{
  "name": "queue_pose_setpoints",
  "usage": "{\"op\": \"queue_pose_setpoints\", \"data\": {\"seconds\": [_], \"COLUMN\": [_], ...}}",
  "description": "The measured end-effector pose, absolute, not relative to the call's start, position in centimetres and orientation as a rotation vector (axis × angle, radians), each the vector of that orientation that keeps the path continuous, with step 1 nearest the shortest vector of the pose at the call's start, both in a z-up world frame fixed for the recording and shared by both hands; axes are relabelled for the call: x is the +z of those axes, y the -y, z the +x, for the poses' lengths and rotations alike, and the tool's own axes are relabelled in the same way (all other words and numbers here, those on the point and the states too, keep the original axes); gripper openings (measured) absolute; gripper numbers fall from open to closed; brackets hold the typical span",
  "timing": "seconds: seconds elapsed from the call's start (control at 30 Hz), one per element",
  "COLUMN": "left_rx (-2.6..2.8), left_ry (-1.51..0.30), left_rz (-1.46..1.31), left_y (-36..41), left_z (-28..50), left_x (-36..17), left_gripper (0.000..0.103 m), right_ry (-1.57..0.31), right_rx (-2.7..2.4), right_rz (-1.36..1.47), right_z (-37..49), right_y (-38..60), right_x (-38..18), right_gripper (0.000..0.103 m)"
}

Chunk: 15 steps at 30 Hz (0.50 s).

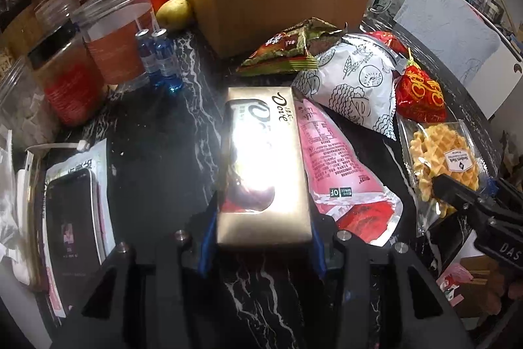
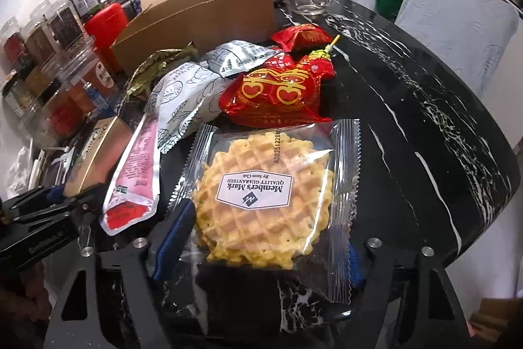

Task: Organize snacks
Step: 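Close the left tool on the Dove box while the right tool grasps the waffle bag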

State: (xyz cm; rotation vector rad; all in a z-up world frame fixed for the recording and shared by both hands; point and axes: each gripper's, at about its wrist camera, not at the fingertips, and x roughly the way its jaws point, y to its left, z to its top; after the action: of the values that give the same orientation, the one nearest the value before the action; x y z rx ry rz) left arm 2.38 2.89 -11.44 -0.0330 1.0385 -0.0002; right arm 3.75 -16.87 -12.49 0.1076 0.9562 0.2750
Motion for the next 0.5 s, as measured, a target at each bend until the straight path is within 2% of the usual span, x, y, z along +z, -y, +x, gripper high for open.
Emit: {"op": "queue_pose_setpoints", "data": {"seconds": [0.5], "left_rx": [-0.002], "left_ry": [-0.943], "left_rz": [-0.025], "left_y": [-2.3], "left_z": [0.9], "left_x": [-9.5], "left_gripper": [0.044], "right_ry": [-0.91], "right_rx": [0.298], "right_rz": [0.178], "right_z": [2.7], "right_y": [18.0], "right_x": [-11.5], "right_gripper": [0.062]}}
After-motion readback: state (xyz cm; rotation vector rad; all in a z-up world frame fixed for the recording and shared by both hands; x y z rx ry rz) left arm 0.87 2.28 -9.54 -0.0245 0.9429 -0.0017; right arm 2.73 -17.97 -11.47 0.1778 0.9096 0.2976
